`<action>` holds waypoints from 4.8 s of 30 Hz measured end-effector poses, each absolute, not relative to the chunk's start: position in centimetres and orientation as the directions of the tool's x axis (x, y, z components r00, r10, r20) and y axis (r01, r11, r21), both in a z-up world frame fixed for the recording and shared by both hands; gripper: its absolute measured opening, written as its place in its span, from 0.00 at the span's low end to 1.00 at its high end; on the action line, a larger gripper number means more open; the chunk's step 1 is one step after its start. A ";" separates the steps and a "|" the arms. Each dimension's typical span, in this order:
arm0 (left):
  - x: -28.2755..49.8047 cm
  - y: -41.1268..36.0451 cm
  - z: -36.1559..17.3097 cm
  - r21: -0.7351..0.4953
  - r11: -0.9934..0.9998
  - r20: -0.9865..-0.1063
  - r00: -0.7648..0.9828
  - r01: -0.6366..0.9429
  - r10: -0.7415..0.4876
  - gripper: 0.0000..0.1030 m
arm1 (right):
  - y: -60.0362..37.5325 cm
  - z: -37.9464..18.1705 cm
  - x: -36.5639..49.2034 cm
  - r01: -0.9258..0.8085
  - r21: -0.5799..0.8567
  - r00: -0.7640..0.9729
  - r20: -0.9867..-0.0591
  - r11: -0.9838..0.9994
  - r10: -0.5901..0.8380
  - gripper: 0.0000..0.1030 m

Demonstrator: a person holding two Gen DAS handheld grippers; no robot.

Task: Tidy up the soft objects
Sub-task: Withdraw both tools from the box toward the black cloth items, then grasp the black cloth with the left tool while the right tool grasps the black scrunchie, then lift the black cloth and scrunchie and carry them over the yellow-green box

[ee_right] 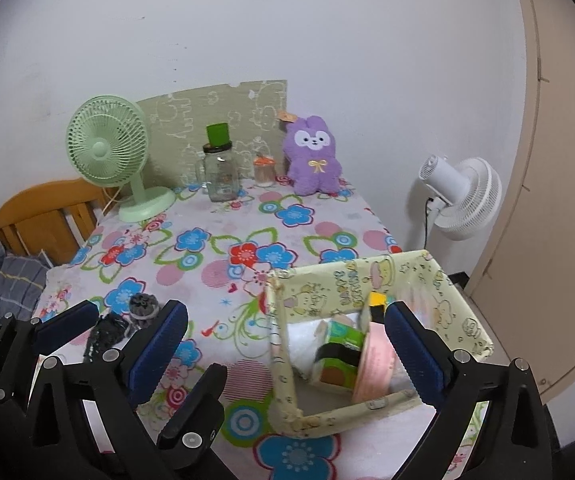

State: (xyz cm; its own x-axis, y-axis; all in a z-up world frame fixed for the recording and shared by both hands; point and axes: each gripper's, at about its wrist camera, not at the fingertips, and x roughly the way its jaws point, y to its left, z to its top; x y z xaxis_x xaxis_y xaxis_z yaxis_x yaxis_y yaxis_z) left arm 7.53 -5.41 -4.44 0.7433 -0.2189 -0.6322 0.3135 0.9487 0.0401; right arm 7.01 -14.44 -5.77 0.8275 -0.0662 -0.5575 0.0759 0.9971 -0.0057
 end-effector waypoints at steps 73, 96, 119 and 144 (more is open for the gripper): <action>18.1 9.3 -17.4 0.003 0.999 -0.817 0.576 0.036 -0.019 0.75 | 0.1 -18.6 20.3 -0.236 0.011 0.633 -0.757 0.972 0.162 0.81; 19.0 9.8 -17.6 -0.009 0.999 -0.809 0.588 0.036 -0.028 0.41 | 1.1 -19.6 22.2 -0.249 0.030 0.602 -0.778 0.968 0.179 0.46; 16.0 6.4 -14.6 -0.001 0.998 -0.767 0.640 0.066 -0.043 0.38 | -2.6 -16.6 18.5 -0.190 0.027 0.651 -0.745 0.981 0.146 0.43; 11.2 1.9 -7.6 0.017 0.995 -0.667 0.743 0.101 -0.064 0.38 | -7.0 -9.1 12.6 -0.174 0.005 0.759 -0.636 0.985 0.137 0.43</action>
